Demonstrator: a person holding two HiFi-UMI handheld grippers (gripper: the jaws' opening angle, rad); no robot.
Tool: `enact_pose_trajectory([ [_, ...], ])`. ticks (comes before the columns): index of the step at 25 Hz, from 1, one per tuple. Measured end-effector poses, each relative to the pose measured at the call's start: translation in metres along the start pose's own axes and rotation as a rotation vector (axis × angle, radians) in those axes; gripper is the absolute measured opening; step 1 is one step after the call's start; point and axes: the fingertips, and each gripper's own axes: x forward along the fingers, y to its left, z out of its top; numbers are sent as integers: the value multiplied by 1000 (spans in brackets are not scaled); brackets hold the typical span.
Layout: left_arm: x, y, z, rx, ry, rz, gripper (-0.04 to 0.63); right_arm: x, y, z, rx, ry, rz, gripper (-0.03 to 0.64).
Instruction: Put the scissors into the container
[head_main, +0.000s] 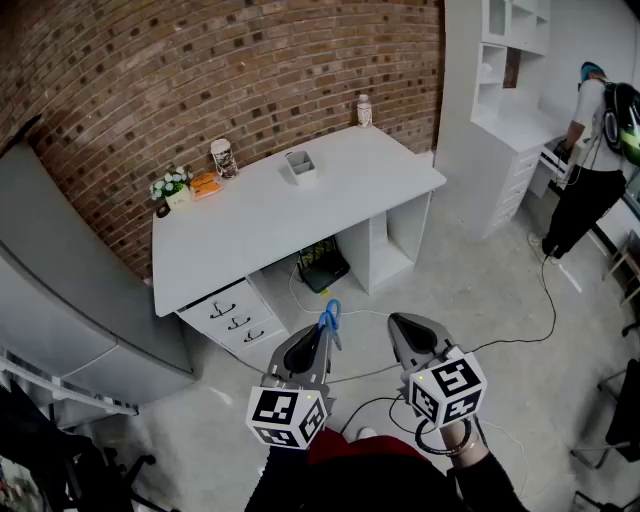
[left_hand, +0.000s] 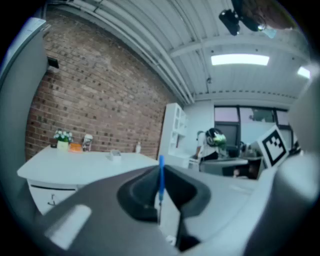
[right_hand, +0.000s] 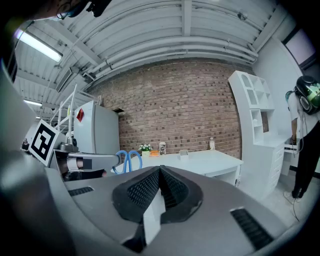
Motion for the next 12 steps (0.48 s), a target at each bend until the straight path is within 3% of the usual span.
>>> enact_pose_trajectory([
  [12,-4,4,8,-1,-18,21,23,-11,-21,1,59,-13,-26,8],
])
